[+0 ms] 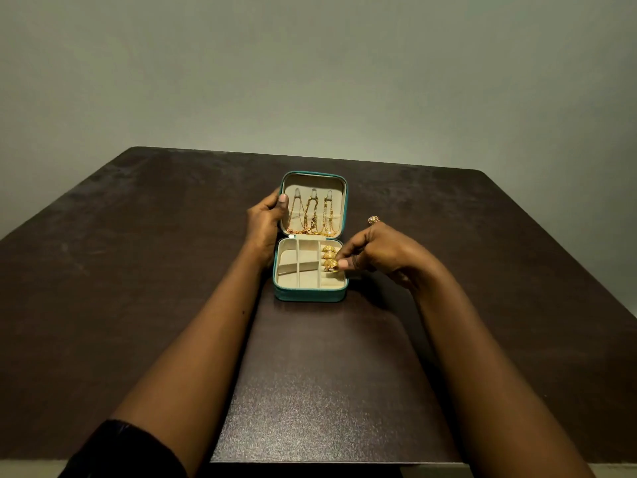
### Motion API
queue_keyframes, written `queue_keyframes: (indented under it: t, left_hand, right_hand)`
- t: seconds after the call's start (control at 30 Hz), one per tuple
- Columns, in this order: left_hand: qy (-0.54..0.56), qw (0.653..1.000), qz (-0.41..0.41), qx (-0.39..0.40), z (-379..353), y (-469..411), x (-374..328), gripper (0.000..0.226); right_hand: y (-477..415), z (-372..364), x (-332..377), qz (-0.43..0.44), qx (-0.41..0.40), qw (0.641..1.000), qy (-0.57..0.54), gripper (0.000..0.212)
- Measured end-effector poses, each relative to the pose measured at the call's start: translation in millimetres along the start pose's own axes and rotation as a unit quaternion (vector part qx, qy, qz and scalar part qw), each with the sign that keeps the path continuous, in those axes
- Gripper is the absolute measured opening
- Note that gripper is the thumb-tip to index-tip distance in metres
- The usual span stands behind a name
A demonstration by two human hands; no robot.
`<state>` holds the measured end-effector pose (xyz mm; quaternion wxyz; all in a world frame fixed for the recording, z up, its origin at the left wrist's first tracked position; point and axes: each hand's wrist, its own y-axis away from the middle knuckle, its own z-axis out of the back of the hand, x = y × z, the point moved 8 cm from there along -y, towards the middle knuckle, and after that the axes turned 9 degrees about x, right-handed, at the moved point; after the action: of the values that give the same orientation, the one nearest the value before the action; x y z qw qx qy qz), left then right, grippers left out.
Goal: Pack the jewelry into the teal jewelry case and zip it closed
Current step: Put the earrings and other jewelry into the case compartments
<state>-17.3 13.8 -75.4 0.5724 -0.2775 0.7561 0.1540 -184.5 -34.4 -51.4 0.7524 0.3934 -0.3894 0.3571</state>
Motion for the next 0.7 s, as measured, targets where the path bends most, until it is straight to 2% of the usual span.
queue_keyframes:
  t: [0.23,0.7]
  left_hand:
    - [-0.001,1.0,0.007,-0.003,1.3,-1.8,3.7,0.035]
    - [-0.001,1.0,0.009,-0.004,0.1,-0.3,1.5,0.035]
  right_hand:
    - [-6.1,-6.8,-11.0,-0.054,0.0,0.998,-0.022,0.016]
    - [-2.1,-8.4,-8.1,-0.071,-0.01,0.997,-0.03,0.011]
